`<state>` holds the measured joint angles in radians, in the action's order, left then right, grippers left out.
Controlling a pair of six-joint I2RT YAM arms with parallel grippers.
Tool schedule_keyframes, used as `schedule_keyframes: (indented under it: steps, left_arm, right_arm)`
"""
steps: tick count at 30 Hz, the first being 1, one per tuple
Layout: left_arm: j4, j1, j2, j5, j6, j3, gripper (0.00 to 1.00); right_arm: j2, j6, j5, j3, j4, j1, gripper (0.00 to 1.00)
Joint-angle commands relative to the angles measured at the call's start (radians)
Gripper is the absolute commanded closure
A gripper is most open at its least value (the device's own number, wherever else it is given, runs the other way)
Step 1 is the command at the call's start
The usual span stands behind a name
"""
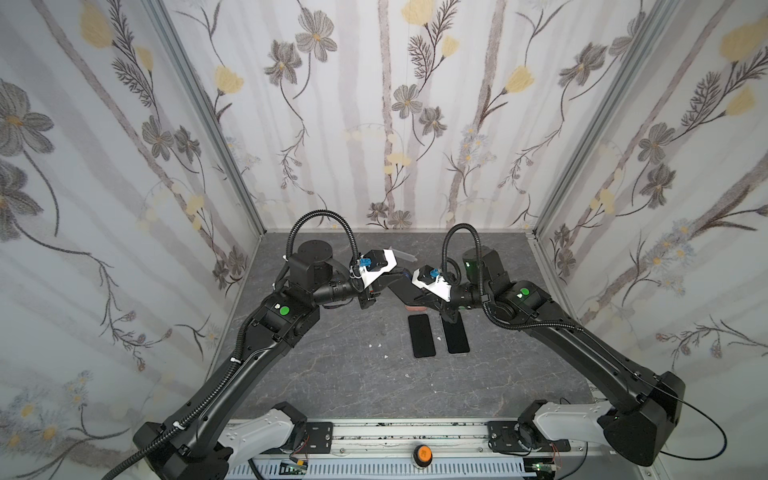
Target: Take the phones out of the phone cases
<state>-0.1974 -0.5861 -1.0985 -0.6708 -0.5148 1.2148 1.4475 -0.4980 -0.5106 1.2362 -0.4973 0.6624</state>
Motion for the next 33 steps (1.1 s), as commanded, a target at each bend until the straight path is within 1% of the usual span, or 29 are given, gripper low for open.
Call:
schedule_keyframes:
  steps: [1,4,13,18,23,28,33]
  left_arm:
    - [0.006,0.0,0.005,-0.051,0.011,-0.005,0.85]
    - [0.006,-0.001,0.006,-0.062,0.012,-0.009,0.84]
    - [0.006,-0.001,-0.012,-0.018,0.004,-0.009,0.82]
    - [0.007,0.0,-0.015,0.009,0.0,-0.001,0.78]
    - [0.007,0.003,-0.012,0.028,0.016,0.016,0.76]
    - [0.017,0.031,-0.014,0.003,0.06,0.034,0.7]
    - [0.016,0.038,-0.019,-0.045,0.064,0.024,0.7]
  right_arm:
    - [0.004,0.008,-0.039,0.009,0.059,-0.001,1.0]
    - [0.002,0.01,-0.044,0.006,0.059,-0.001,1.0]
    - [-0.012,-0.002,-0.072,0.003,0.054,0.0,1.0]
    - [-0.012,-0.025,-0.09,0.001,0.036,0.003,1.0]
    - [-0.006,-0.032,-0.078,-0.004,0.031,0.005,1.0]
    - [-0.01,-0.029,-0.066,-0.01,0.041,0.005,1.0]
    - [-0.014,-0.028,-0.064,-0.014,0.041,0.005,1.0]
